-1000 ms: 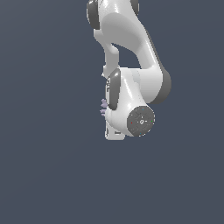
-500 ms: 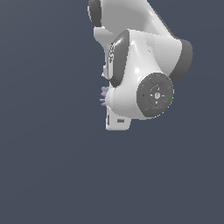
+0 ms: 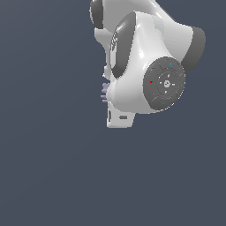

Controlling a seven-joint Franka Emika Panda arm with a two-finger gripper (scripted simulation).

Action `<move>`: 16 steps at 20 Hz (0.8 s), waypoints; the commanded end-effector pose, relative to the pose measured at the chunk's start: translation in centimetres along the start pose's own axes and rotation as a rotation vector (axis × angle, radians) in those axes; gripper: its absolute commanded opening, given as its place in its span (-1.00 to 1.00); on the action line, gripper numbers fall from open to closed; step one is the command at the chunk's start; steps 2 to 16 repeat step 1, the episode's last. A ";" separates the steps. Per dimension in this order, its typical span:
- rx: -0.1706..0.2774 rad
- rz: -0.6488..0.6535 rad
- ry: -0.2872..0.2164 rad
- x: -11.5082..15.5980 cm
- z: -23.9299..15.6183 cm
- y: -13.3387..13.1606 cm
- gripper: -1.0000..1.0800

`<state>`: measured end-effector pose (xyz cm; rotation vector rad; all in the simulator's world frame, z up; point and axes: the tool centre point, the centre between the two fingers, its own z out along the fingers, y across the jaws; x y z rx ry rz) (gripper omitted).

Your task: Pick up the object and move it to a goal position.

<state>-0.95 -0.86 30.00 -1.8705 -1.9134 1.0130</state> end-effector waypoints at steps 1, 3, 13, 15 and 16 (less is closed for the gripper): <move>0.001 0.000 0.000 0.0 -0.1 -0.1 -1.00; 0.001 0.000 0.000 0.0 -0.1 -0.1 -1.00; 0.001 0.000 0.000 0.0 -0.1 -0.1 -1.00; 0.001 0.000 0.000 0.0 -0.1 -0.1 -1.00; 0.001 0.000 0.000 0.0 -0.1 -0.1 -1.00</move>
